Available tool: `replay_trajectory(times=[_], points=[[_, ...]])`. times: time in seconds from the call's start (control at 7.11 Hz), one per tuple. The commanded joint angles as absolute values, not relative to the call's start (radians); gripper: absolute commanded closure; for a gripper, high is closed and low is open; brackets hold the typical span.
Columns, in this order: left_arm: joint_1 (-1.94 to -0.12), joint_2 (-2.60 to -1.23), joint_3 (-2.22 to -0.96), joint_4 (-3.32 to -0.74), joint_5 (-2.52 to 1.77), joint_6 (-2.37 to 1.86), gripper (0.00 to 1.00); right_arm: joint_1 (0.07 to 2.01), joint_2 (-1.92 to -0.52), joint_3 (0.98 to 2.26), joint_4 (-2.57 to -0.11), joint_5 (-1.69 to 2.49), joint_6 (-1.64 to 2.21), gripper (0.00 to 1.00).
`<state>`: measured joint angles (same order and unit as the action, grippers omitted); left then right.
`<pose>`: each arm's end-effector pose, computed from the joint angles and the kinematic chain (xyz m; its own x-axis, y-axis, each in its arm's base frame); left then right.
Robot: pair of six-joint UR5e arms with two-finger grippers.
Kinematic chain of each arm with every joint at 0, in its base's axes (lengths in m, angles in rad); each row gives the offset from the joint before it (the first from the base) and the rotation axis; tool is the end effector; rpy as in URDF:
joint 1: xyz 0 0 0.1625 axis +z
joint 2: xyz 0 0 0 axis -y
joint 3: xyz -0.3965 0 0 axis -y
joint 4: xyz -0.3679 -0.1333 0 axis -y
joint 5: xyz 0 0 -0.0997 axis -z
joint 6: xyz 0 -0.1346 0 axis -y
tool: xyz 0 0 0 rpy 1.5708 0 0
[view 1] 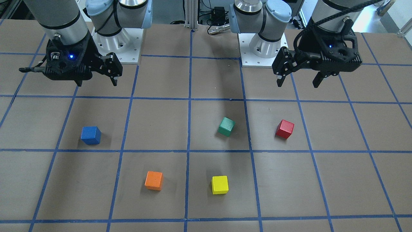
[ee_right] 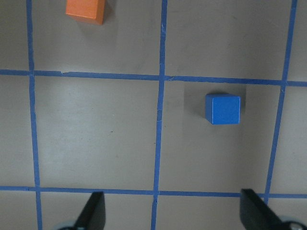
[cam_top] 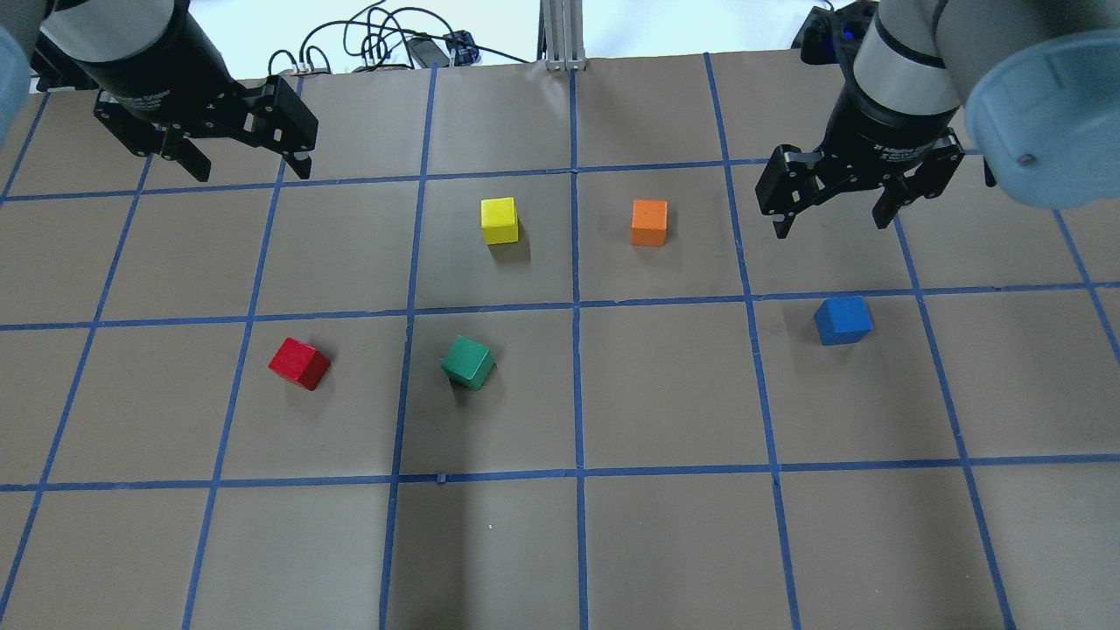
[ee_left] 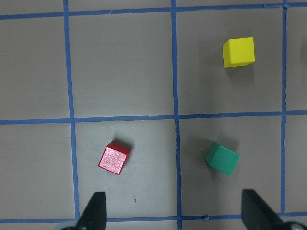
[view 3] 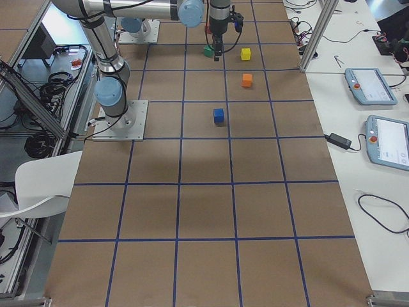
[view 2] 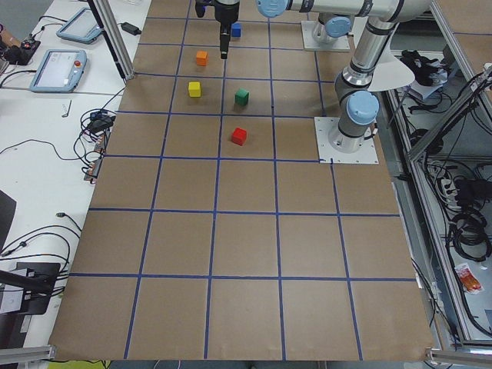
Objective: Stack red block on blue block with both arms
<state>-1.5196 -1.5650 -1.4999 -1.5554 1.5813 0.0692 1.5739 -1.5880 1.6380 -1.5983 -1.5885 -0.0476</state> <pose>-0.1073 -0.4823 0.4623 -0.9997 0.0168 -0.0168 0.0182 0.9957 -0.0910 0.1323 -0.4569 0.4038 -0.9986 -0.0511 0.0166 -0.0507 0.9984 0.0233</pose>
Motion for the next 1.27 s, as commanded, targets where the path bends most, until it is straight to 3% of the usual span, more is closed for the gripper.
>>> replay_trajectory(times=[0.0,1.13], points=[[-1.523,-1.562,-1.503,-1.560,1.583,0.069,0.00,1.574,-1.588,1.638,-1.598,-1.591,-0.049,0.00],[-1.525,-1.563,-1.505,-1.586,1.575,0.066,0.00,1.574,-1.588,1.638,-1.600,-1.591,-0.049,0.00]])
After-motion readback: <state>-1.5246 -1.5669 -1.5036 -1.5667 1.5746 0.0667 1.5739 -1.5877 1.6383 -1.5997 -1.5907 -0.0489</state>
